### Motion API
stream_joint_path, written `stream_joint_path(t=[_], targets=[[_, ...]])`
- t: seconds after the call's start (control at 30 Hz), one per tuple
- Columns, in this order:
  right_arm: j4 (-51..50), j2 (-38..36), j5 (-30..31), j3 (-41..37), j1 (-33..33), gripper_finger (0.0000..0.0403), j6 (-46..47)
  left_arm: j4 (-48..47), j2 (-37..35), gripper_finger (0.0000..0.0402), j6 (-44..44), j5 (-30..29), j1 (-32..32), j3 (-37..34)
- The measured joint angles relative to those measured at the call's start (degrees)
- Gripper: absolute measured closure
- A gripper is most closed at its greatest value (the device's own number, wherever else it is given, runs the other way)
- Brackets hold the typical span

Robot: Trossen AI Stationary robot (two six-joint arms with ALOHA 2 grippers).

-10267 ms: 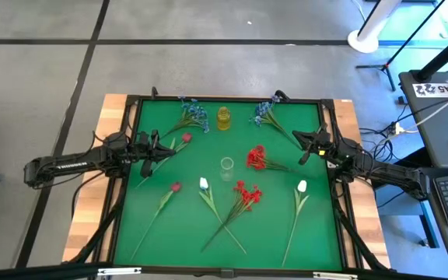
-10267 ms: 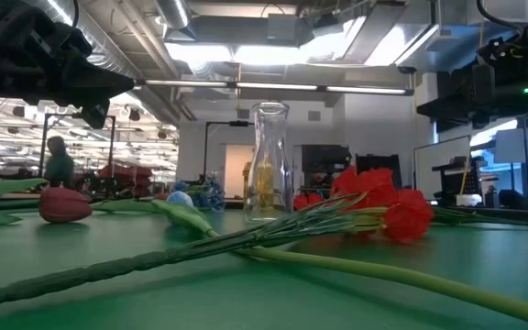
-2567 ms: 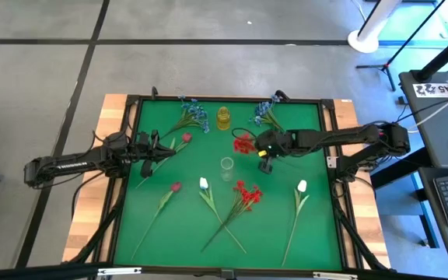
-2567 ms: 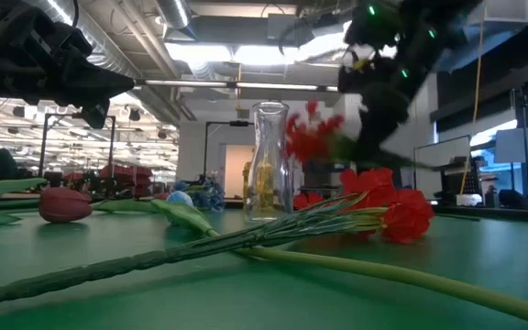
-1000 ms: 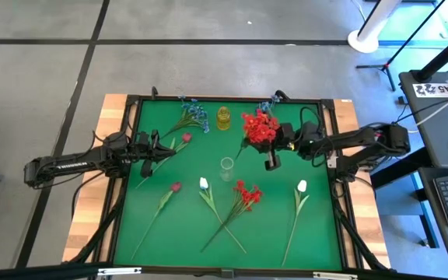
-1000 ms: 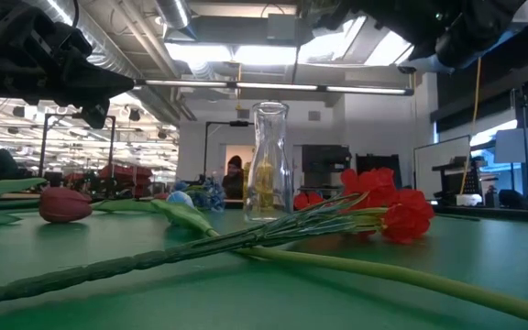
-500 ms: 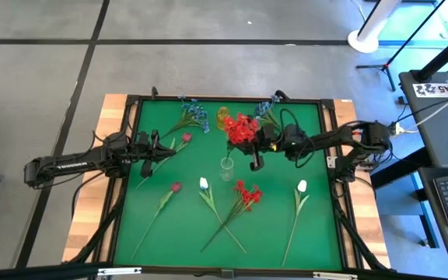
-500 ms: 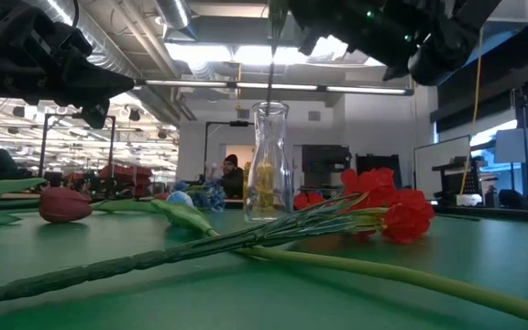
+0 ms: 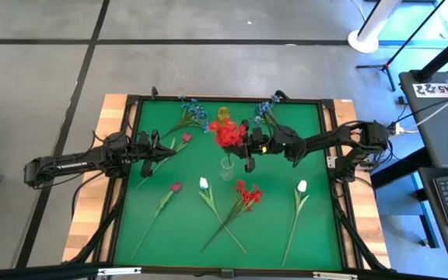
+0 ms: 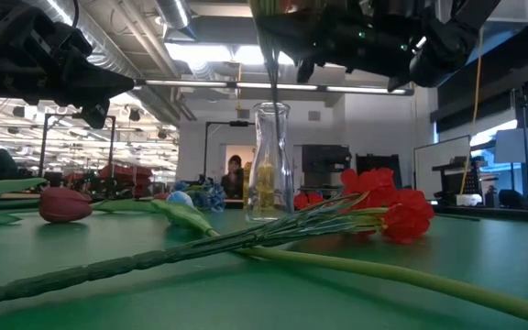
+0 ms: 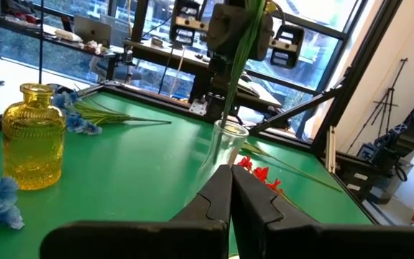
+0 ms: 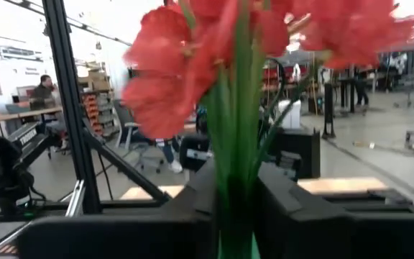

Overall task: Sort flowers into vase by color
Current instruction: Put the top red flowers into the transparent vase

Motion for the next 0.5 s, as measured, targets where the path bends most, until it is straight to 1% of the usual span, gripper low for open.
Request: stream_joint_path(t=[0.27,0.33,0.4,0.5], targets=[[-4.8,-0.5,-0.5,0.0,0.0,0.0209,0.9,0.0,0.0,0.0401,0.0,0.0,0.0,0.0],[-8.1,-1.6,-0.5,0.0,0.0,0.0184,1.0,0.0,0.0,0.0401,0.0,0.0,0.0,0.0],[-13.4,-3.6,-0.6,0.0,0.0,0.0164,0.8,0.0,0.0,0.0401,0.0,0.0,0.0,0.0],[-22.3,-7.3,-0.6,0.0,0.0,0.0143,-0.3,0.0,0.0,0.0401,0.0,0.0,0.0,0.0]])
